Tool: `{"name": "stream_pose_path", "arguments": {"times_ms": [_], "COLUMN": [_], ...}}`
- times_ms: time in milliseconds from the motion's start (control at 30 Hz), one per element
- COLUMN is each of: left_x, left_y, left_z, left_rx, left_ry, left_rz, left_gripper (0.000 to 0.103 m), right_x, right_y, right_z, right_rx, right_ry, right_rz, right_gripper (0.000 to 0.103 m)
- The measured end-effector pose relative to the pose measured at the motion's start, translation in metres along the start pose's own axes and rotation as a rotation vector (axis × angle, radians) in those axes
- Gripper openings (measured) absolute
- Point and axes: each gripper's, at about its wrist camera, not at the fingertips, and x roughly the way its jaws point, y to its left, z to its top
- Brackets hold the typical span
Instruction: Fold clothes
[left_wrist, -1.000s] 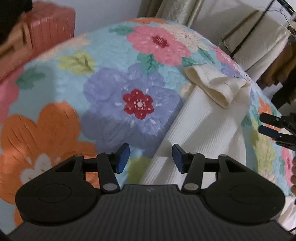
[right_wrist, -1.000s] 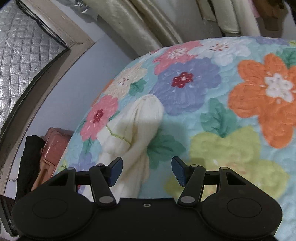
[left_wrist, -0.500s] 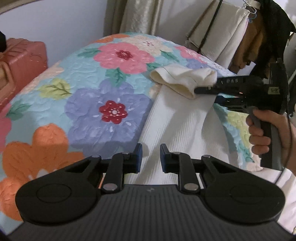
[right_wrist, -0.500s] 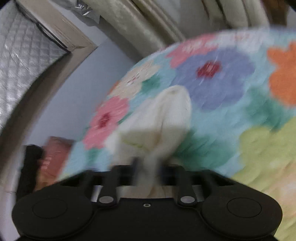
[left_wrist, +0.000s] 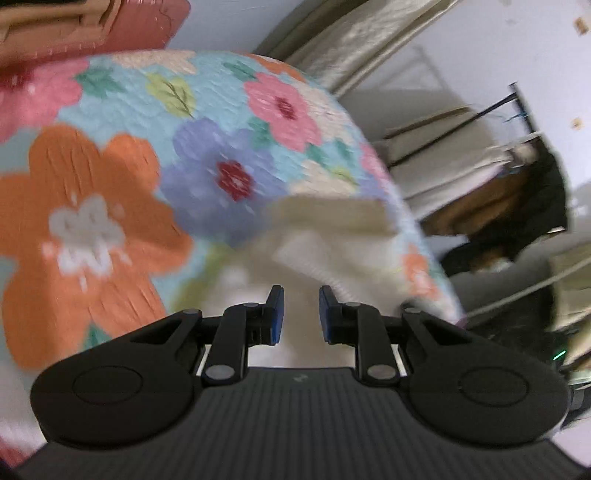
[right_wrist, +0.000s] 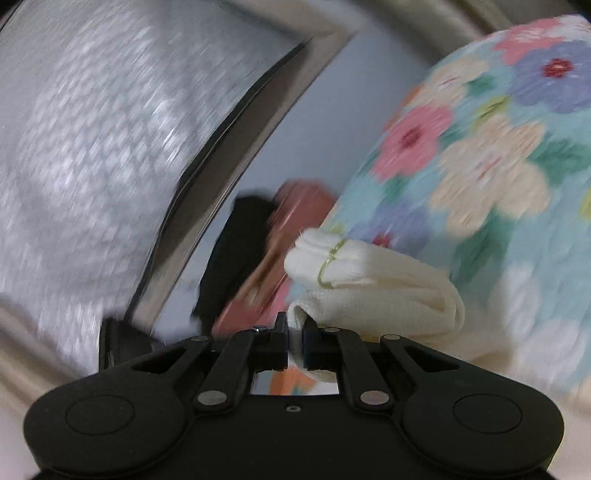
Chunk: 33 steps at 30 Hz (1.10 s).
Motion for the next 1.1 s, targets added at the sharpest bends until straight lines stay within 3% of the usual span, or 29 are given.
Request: {"name": "stream_pose_path", "arguments": {"times_ms": [100,200,300,367,433,533,567,667,700,733,767,800,867,967,1033,1067,1100], "left_x": [-0.025,-0.042,-0.044,-0.045,-0.047,-0.05,-0.051,-0.053,-0.052,-0.051,-0.049,-0.045,-0.032,-0.013,0.002,0.012,0.02], "left_y": [-0.007,-0.013,-0.02,-0.025,-0.03,-0.038,-0.041,-0.051,-0.057,-0.064,-0.072,-0.08,-0.094,-0.107,-0.109,-0.108,-0.105], "left_z": [-0.02,-0.043,-0.067,-0.08,-0.089,-0.098,-0.101,-0.114,-0.119,-0.123,-0.127,-0.132,-0.143,-0.16,-0.165,-0.167,-0.167], "left_rx": [0.009,0.104,0.249,0.335,0.396,0.442,0.444,0.471,0.501,0.538,0.588,0.658,0.809,1.007,1.062,1.077,1.072], "left_ry": [0.015,0.069,0.135,0.126,0.086,0.109,0.12,0.113,0.106,0.101,0.101,0.109,0.119,0.116,0.107,0.107,0.114], "left_rz": [-0.027,0.055,0.174,0.27,0.289,0.265,0.252,0.264,0.275,0.278,0.279,0.289,0.351,0.42,0.464,0.499,0.513], "left_gripper": [0.02,0.02,0.023,0.023,0.025,0.04,0.043,0.046,0.047,0.047,0.054,0.069,0.078,0.078,0.078,0.074,0.059], "right_x": [-0.009,-0.019,-0.023,-0.026,-0.031,-0.039,-0.041,-0.052,-0.06,-0.067,-0.074,-0.082,-0.097,-0.114,-0.118,-0.118,-0.119], "right_y": [0.024,0.038,0.057,0.059,0.06,0.063,0.064,0.064,0.062,0.059,0.057,0.055,0.053,0.054,0.057,0.057,0.055], "right_z": [-0.035,-0.069,-0.105,-0.118,-0.123,-0.121,-0.122,-0.126,-0.126,-0.126,-0.124,-0.123,-0.122,-0.123,-0.126,-0.127,-0.128], "right_rx": [-0.117,-0.223,-0.456,-0.51,-0.525,-0.521,-0.525,-0.539,-0.516,-0.485,-0.441,-0.395,-0.292,-0.196,-0.215,-0.224,-0.221], "right_ry": [0.08,0.177,0.298,0.341,0.327,0.287,0.283,0.27,0.254,0.236,0.216,0.197,0.167,0.139,0.139,0.139,0.134], "right_rz": [-0.015,-0.046,-0.16,-0.216,-0.268,-0.331,-0.359,-0.439,-0.452,-0.46,-0.456,-0.449,-0.415,-0.37,-0.355,-0.358,-0.36], "right_gripper": [0.01,0.01,0.01,0.01,0.011,0.015,0.025,0.042,0.042,0.042,0.042,0.042,0.048,0.053,0.054,0.054,0.054]}}
